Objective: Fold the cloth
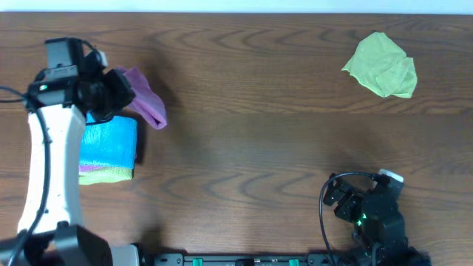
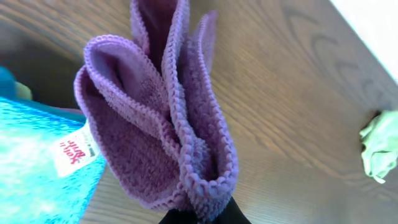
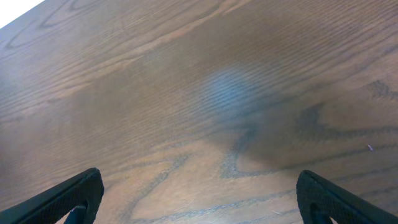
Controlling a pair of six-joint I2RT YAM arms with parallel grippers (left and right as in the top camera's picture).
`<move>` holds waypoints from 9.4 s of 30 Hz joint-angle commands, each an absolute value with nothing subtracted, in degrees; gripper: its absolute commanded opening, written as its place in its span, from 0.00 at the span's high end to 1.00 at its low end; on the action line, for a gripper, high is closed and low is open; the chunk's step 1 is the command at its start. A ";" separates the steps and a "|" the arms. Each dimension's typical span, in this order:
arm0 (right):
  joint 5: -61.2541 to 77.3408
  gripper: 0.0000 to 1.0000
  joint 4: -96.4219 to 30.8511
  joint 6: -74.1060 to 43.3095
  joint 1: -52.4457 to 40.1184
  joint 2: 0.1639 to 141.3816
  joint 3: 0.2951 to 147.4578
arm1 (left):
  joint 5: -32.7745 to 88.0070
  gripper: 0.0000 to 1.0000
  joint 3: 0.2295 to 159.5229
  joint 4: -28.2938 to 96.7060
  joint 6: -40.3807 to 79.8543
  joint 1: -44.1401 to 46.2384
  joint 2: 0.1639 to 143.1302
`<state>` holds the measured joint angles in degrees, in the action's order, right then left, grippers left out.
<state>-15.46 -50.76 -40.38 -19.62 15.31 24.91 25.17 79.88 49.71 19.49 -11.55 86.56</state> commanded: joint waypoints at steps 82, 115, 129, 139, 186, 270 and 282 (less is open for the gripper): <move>-16.49 0.01 -50.83 -41.10 -19.31 14.94 24.58 | 37.45 0.94 60.75 52.40 1.87 -41.82 88.44; -16.49 0.01 -50.81 -41.10 -19.31 14.94 24.56 | 37.08 0.05 62.63 52.07 2.79 -45.84 88.05; -16.49 0.01 -50.83 -41.08 -19.29 14.94 24.58 | 43.66 0.05 67.42 58.28 2.81 -45.71 78.26; -16.49 0.01 -50.83 -41.10 -19.31 14.94 24.58 | 50.92 0.05 67.42 59.94 3.44 -44.03 67.68; -16.49 0.01 -50.81 -41.10 -19.31 14.94 24.56 | 19.38 0.05 27.22 12.16 -3.53 -11.77 29.08; -7.94 0.01 -50.46 -0.58 -9.17 7.64 20.73 | 5.39 0.05 3.57 11.94 -9.87 0.89 0.21; -3.60 0.01 -47.62 5.72 -2.02 0.27 10.70 | 5.39 0.05 3.57 11.94 -9.87 0.89 0.21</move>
